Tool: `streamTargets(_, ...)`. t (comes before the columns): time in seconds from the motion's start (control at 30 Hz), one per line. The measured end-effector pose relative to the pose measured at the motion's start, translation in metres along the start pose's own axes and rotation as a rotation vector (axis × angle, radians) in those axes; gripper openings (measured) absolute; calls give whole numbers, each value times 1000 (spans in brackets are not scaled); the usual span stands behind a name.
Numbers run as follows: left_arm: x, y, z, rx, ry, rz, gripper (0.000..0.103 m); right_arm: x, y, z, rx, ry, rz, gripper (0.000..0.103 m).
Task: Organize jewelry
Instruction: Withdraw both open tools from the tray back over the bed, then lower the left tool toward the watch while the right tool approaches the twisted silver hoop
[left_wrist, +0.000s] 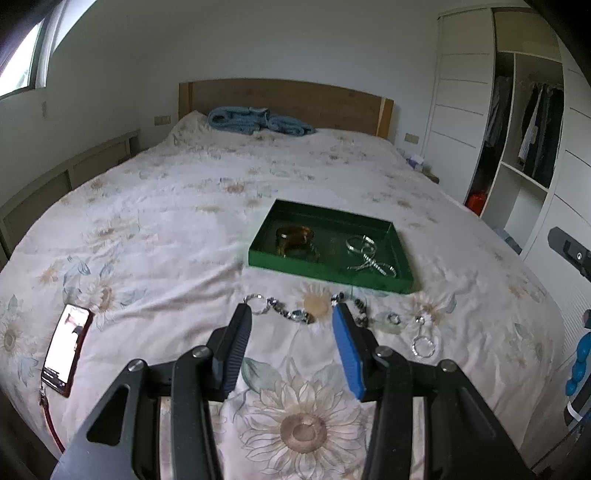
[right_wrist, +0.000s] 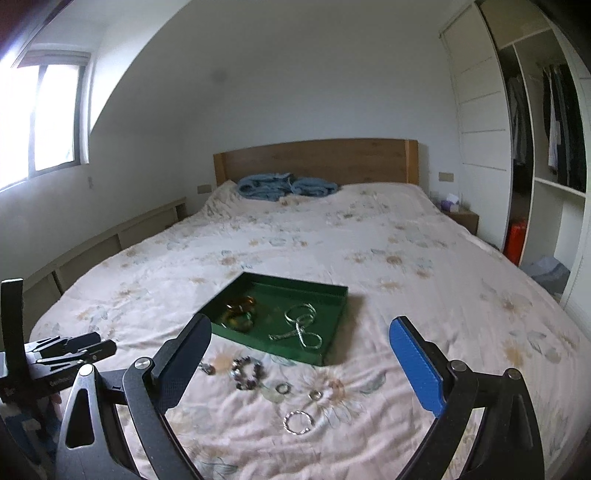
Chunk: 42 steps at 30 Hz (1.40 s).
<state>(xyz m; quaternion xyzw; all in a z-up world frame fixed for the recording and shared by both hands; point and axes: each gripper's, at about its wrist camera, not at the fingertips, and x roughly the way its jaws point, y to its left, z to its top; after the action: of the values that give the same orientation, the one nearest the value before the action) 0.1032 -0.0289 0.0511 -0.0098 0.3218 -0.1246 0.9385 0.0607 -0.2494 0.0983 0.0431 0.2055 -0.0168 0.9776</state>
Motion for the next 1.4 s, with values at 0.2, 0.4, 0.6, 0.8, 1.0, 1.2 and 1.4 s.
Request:
streamTargets(0.2, 20, 5, -9, -1, 40, 6, 44, 18, -11, -19, 4, 43, -20, 96)
streamTargets(0.4, 38, 13, -20, -25, 47, 12, 44, 38, -14, -34, -5, 89, -33, 96)
streamTargets(0.6, 55, 23, -27, -52, 68, 23, 44, 57, -18, -51, -8, 136, -39, 96)
streamTargets(0.8, 70, 41, -34, -98, 88, 29, 44, 75, -26, -68, 16, 186, -38, 96)
streamTargets(1.0, 84, 54, -42, -122, 109, 39, 44, 92, -32, -79, 30, 221, -36, 96)
streamTargets(1.2, 96, 60, -47, -137, 128, 43, 44, 105, -34, -89, 31, 244, -30, 96)
streamTargets(1.4, 105, 68, -49, -164, 131, 37, 44, 116, -34, -99, 18, 271, -22, 96)
